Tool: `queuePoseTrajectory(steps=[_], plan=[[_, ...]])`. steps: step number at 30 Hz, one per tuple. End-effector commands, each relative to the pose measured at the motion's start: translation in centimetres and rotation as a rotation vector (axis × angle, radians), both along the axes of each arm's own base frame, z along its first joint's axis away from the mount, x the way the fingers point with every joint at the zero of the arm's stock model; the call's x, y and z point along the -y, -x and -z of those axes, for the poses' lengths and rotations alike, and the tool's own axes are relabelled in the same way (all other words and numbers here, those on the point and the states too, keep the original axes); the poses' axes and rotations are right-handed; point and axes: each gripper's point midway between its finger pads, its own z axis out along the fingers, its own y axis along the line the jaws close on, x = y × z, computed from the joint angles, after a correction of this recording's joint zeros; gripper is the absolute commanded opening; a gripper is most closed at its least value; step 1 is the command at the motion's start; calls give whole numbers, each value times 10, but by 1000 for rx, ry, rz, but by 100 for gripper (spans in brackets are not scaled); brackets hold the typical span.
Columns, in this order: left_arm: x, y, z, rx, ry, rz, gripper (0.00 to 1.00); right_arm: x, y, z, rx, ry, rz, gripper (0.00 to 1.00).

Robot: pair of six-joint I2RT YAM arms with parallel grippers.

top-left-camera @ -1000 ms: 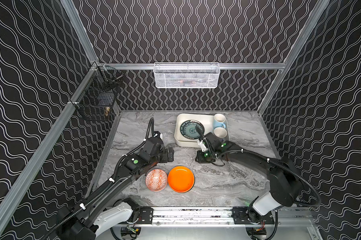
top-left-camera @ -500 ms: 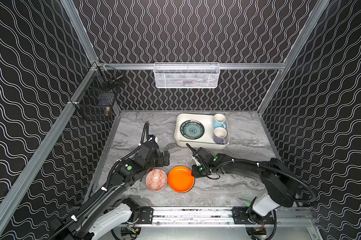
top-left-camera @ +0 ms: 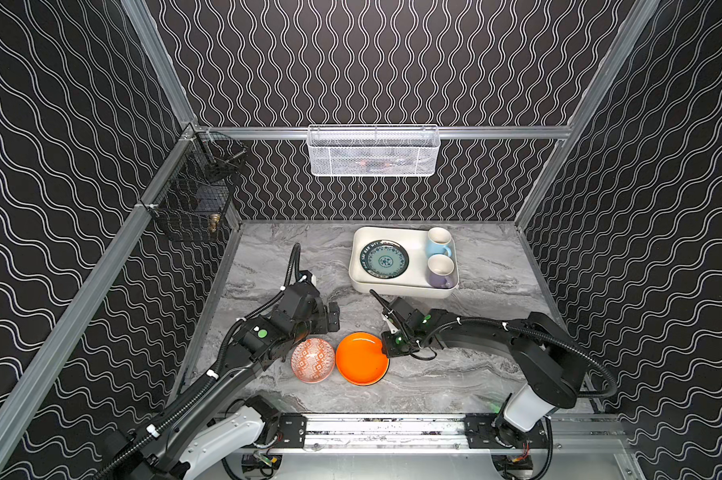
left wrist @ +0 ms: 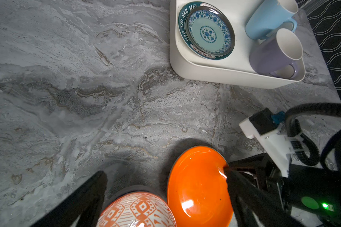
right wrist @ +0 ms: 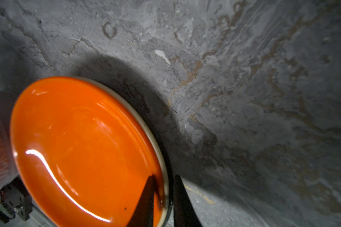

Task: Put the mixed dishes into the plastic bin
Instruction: 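Grip the orange plate's rim with the right gripper and tilt it up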

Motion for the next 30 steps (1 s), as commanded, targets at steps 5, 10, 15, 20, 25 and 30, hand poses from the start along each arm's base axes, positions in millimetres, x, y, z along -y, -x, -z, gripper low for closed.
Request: queuePoseTrajectory(steps=[5, 10, 15, 20, 25, 30], plan=[[0, -6, -1, 15, -6, -13, 99, 24, -7, 11, 10, 83, 62, 5], [0, -8, -2, 18, -11, -13, 99, 41, -15, 11, 18, 99, 100, 4], [2, -10, -3, 19, -15, -9, 99, 58, -24, 4, 34, 107, 133, 4], [5, -14, -1, 14, -13, -1, 99, 66, -30, -6, 60, 129, 140, 5], [7, -16, -2, 17, -10, 5, 99, 71, -32, -8, 68, 162, 140, 5], [8, -16, -3, 19, -11, 7, 99, 74, -34, -12, 77, 180, 147, 5]])
